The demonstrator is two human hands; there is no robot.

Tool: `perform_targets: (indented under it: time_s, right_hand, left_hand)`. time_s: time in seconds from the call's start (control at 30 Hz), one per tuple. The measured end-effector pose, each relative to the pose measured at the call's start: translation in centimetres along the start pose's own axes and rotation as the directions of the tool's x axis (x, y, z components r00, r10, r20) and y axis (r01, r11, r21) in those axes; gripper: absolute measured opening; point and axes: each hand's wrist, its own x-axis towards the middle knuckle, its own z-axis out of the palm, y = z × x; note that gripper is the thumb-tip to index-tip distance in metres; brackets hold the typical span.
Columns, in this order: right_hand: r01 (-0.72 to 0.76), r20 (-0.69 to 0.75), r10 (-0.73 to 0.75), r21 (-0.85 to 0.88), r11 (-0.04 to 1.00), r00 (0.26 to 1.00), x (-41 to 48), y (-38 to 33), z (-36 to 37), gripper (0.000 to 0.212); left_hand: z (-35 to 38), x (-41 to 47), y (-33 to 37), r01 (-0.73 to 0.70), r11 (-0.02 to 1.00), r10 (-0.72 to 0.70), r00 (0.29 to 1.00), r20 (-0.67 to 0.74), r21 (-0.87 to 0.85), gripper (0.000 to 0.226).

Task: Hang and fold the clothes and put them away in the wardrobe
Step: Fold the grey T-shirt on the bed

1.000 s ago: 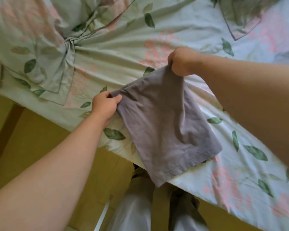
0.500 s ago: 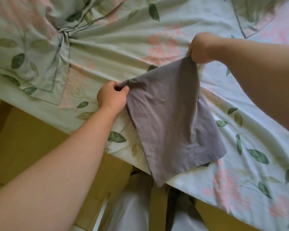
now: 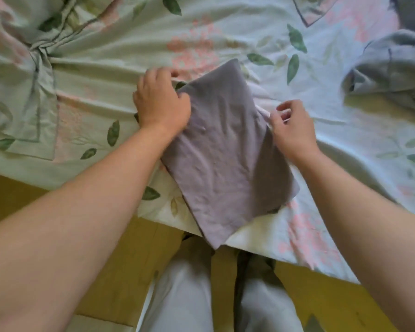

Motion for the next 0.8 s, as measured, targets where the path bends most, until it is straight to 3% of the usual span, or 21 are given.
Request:
perform_targets:
  time_s: [0.13,0.2,0.3,0.43,0.67,0.73,0.8]
  right_hand:
    - [-0.094,-0.022,0.093,-0.085,0.992,0.995,-5.9,5.3,0.2,0.030]
    - [-0.121,-0.013,0.120,-0.125,0.985,0.993,-7.6,6.1,0.9,0.040]
    - [-0.106,0.002,0.107,-0.168,0.980,0.994,-8.8,6.2,1.9,0.053]
    - [-0.131,0.042,0.139,-0.152,0.980,0.989,-8.7,7.1,1.8,0.049]
    - [-0.120,0.077,0.137,-0.189,0.975,0.988,-6.8,8.7,0.5,0.055]
    - [-0.128,0.104,0.150,-0.194,0.973,0.983,-6.8,8.6,0.5,0.058]
    - [-0.124,0.163,0.150,-0.157,0.980,0.975,-7.0,8.8,0.2,0.058]
  left_hand:
    - [2.6,4.0,6.4,-0.155,0.988,0.150,0.969,0.199,0.013,0.034]
    - [4.1,5.8,8.3,-0.167,0.981,0.134,0.948,0.287,0.095,0.047]
    - [5.3,7.6,9.3,-0.167,0.966,0.105,0.951,0.291,0.198,0.060]
    - [6.3,8.6,9.7,-0.069,0.986,0.016,0.945,0.327,0.151,0.056]
    - [8.4,7.9,10.0,0.150,0.985,-0.161,0.977,0.141,0.088,0.045]
    - [8.4,6.5,10.5,0.094,0.982,-0.096,0.995,0.006,0.162,0.037]
    - [8.1,3.8,10.5,-0.033,0.961,0.061,0.994,-0.094,0.275,0.042]
